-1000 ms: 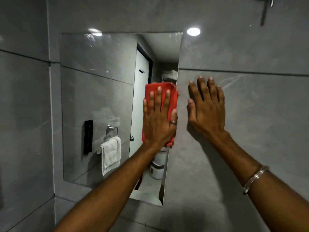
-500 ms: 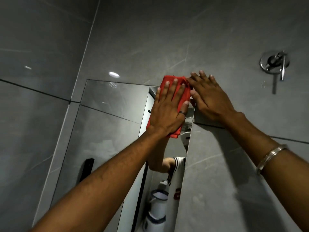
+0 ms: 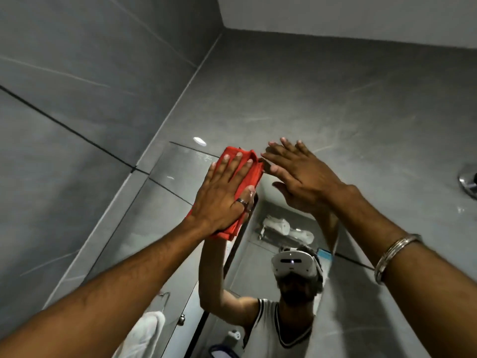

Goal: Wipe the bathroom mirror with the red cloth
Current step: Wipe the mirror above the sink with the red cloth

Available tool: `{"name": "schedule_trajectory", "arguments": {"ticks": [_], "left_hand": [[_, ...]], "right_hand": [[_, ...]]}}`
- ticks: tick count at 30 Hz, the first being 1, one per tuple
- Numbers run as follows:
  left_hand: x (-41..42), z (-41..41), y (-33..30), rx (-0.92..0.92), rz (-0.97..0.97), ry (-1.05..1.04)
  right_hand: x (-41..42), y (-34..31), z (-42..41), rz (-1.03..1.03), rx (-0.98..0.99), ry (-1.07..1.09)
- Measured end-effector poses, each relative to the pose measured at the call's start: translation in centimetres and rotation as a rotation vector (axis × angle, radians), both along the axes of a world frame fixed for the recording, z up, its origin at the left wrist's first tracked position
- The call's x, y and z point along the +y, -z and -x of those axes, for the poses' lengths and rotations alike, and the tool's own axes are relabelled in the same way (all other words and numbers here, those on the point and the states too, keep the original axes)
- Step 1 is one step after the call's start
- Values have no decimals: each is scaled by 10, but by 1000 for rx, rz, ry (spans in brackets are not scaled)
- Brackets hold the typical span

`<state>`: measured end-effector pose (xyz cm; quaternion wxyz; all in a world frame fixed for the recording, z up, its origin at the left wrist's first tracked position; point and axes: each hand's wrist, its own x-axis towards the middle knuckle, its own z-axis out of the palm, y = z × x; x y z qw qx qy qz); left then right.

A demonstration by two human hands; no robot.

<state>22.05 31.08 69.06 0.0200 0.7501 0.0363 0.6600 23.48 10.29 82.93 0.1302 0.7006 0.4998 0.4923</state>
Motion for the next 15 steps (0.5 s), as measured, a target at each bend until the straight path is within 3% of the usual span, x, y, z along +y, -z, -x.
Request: {"name": "schedule_trajectory", "arguments": {"ticks": [15], "left_hand": [[143,24,-3,-47,52,17]], "right_hand": [[146,-31,-15,6,-305,79]]}}
